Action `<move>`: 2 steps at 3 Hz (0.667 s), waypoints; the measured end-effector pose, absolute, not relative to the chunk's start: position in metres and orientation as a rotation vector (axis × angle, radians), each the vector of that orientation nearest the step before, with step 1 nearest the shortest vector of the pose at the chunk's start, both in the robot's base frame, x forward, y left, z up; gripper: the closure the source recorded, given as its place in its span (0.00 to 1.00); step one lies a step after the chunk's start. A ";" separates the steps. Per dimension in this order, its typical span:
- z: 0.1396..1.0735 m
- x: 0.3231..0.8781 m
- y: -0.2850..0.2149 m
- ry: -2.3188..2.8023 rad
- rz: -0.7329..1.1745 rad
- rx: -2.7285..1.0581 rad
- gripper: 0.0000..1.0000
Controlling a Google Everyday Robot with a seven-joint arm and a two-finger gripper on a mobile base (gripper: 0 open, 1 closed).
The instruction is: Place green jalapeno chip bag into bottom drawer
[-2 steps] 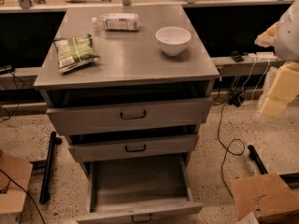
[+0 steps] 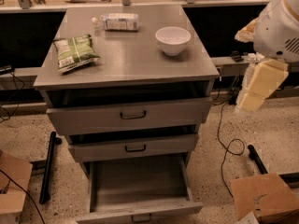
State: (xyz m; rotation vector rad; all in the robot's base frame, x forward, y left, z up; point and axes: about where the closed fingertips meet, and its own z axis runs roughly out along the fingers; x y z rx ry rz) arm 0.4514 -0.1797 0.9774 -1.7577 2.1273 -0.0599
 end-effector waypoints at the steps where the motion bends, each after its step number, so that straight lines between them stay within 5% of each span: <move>1: 0.973 0.468 -0.134 2.039 0.038 -1.799 0.00; 2: 0.970 0.490 -0.069 1.921 0.169 -1.844 0.00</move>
Offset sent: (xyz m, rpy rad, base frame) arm 0.0575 0.1597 -0.0139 0.2492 0.0406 0.2521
